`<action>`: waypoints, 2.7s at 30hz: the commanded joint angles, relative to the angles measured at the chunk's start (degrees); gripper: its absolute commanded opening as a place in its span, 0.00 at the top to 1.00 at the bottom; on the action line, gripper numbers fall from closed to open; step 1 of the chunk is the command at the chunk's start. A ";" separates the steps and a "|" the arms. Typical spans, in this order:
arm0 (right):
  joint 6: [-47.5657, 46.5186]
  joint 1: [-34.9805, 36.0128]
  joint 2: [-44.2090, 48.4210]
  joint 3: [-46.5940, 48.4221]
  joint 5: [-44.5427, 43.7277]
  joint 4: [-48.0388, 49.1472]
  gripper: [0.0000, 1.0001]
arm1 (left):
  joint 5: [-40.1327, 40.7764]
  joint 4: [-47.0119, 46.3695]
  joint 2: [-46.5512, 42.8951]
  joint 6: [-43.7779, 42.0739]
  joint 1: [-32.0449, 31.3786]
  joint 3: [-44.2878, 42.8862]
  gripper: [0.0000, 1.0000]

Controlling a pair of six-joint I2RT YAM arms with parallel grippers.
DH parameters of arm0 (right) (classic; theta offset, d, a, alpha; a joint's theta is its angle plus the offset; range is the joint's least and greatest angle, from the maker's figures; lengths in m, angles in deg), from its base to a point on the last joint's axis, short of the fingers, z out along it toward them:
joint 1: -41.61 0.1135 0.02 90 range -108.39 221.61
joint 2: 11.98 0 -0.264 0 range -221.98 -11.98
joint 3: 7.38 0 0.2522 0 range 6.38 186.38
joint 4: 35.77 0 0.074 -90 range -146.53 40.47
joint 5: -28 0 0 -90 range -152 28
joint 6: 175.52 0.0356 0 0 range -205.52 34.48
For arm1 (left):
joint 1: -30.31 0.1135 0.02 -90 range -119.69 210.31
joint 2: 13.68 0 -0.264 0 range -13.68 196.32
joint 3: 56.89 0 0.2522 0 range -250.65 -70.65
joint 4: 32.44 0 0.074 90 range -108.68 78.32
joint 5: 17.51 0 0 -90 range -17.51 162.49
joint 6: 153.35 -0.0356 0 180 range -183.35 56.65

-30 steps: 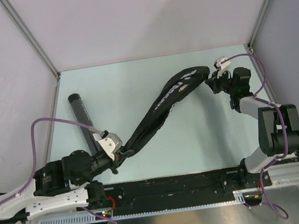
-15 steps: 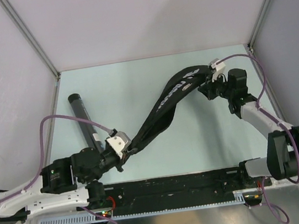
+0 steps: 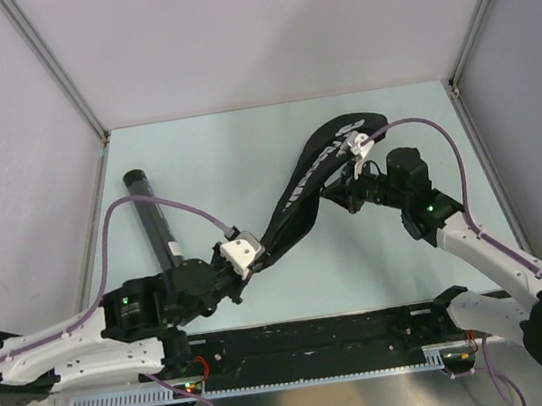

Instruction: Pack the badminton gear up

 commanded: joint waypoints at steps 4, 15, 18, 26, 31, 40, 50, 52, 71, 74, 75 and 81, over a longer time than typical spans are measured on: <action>6.57 10.21 9.12 -0.07 1.61 -4.11 1.00 | 0.91 -7.39 5.73 1.15 1.67 -2.42 1.00; 9.75 28.67 13.61 -0.26 -6.62 -5.14 1.00 | -0.02 -10.78 12.71 3.05 4.92 -4.49 1.00; 10.44 32.50 12.65 -0.26 -7.40 -2.42 1.00 | -0.08 -11.62 13.86 3.73 5.40 -4.24 1.00; 12.16 38.42 9.04 -0.26 -11.58 1.22 1.00 | -0.07 -14.13 15.22 4.53 6.07 -3.68 0.98; 14.43 37.46 10.24 -0.61 -18.54 2.29 1.00 | -1.32 -14.76 11.47 3.68 6.49 -2.72 0.62; 17.91 34.47 13.33 -1.53 -21.92 3.97 1.00 | -6.56 -16.77 -0.66 -0.58 6.60 6.32 0.36; 20.70 34.37 16.58 -2.48 -23.41 3.35 1.00 | -9.19 -18.16 2.79 -3.96 7.09 7.86 0.32; 21.33 34.57 17.48 -2.95 -22.96 3.65 1.00 | -9.00 -19.57 4.50 -6.00 7.19 7.77 0.34; 25.61 42.45 18.79 -6.34 -29.05 -5.53 1.00 | -13.09 -26.72 17.37 -3.34 9.86 1.90 1.00; 26.31 42.26 19.99 -7.85 -37.82 -9.48 1.00 | -12.18 -27.12 18.40 -2.60 9.92 1.84 0.96; 27.28 41.93 20.40 -8.58 -42.81 -11.62 1.00 | -11.13 -27.14 18.71 -2.16 9.94 1.93 0.92; 36.57 35.15 26.80 -15.58 -50.55 -18.45 1.00 | -8.65 -27.04 18.58 -1.05 10.41 3.90 0.16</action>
